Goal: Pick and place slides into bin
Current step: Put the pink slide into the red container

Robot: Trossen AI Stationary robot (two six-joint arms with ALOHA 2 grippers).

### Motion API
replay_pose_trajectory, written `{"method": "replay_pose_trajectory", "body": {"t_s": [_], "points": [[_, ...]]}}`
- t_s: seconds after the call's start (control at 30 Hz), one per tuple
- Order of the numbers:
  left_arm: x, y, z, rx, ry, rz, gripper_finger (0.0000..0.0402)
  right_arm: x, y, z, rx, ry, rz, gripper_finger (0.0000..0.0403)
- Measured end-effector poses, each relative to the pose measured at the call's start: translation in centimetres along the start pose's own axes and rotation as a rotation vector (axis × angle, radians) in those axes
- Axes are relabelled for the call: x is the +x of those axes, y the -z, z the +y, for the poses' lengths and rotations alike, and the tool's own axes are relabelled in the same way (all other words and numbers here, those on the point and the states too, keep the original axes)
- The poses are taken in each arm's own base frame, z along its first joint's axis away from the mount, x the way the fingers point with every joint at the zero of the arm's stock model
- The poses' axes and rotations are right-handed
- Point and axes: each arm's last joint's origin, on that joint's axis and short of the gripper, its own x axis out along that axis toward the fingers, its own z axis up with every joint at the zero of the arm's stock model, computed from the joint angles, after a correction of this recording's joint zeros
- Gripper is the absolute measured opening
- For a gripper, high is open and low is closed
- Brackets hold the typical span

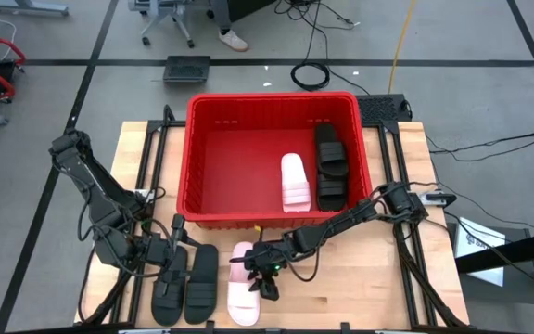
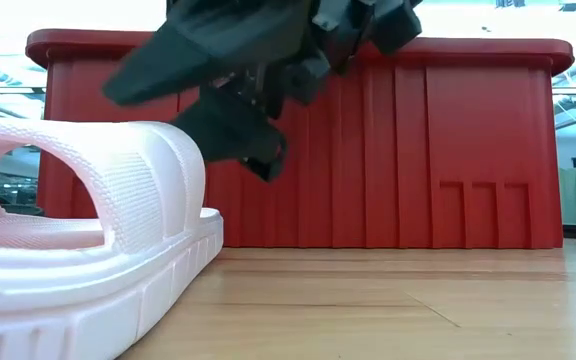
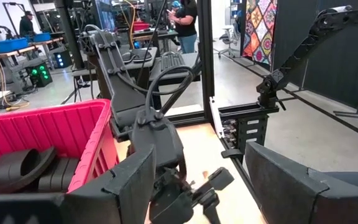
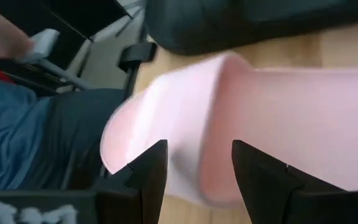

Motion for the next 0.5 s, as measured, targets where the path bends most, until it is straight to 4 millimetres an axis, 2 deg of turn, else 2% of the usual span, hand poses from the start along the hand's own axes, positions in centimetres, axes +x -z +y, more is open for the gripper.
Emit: {"method": "replay_pose_trajectory", "body": {"t_s": [0.23,0.5], "points": [[0.0,-0.01,0.0,0.011,0.0,-0.001,0.0253,0.17,0.23,0.78,-0.001,-0.048,0.011,0.0169],[0.0,-0.01,0.0,0.008,0.0,-0.001,0.0253,0.43,0.39,0.64,0.025,-0.045,0.014,0.0169]]}}
